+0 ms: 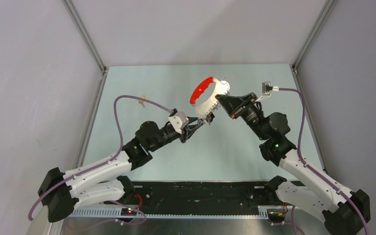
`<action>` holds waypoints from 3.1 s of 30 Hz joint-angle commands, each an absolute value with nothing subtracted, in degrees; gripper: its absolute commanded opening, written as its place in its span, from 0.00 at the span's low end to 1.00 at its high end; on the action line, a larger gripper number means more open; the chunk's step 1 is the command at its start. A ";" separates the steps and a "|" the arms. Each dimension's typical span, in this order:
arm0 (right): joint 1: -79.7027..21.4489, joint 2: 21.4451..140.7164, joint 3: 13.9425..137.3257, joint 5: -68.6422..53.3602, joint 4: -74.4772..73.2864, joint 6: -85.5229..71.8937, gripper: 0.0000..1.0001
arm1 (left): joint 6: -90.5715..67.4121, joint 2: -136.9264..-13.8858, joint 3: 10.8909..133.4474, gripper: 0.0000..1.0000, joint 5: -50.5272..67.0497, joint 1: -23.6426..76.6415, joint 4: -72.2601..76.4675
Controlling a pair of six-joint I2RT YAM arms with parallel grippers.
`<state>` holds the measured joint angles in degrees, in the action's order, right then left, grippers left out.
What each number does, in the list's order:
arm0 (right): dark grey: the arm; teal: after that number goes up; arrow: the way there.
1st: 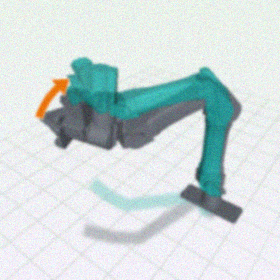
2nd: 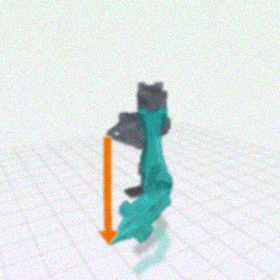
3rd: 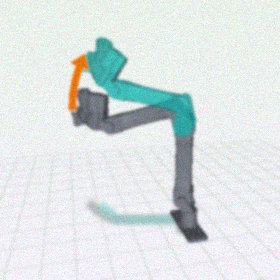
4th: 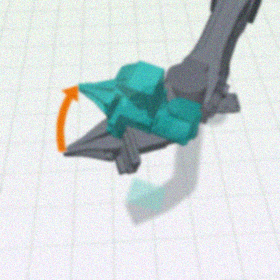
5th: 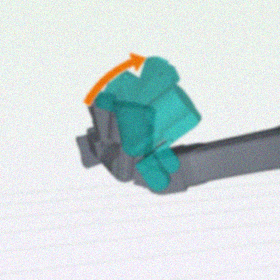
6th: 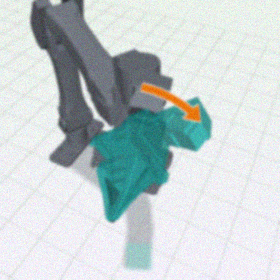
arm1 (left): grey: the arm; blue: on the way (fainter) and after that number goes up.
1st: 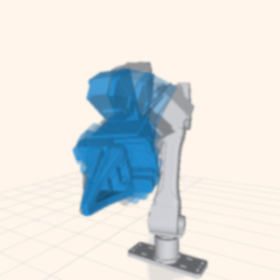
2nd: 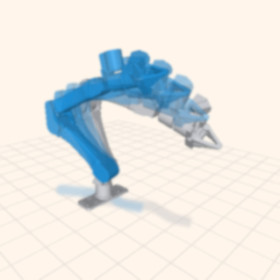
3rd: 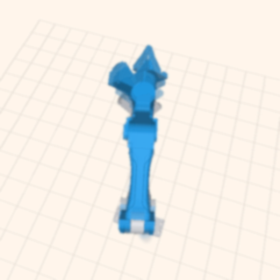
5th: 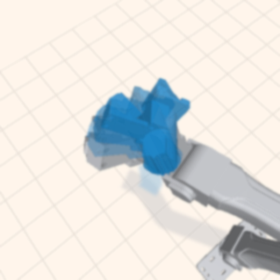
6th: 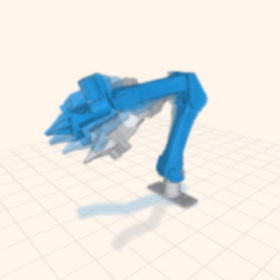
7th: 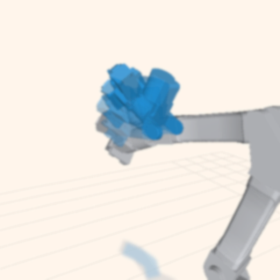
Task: Remove the keys from the keyring
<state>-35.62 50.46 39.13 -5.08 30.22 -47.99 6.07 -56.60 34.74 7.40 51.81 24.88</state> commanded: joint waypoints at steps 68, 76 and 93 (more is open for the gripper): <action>-34.96 48.97 43.42 -6.06 30.67 -47.86 0.00 | 8.99 -51.64 34.00 0.25 1.86 53.97 24.74; -34.98 48.72 43.39 -6.28 30.70 -47.95 0.00 | 9.81 -52.47 34.54 0.00 3.47 53.90 24.35; -34.79 46.72 38.63 -2.66 26.17 -43.95 0.43 | 10.90 -53.64 45.75 0.00 -9.23 54.01 -1.09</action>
<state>-35.14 48.95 39.99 -5.26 24.12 -46.46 8.69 -52.84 36.77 -1.28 53.67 15.14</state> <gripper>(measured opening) 0.254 0.011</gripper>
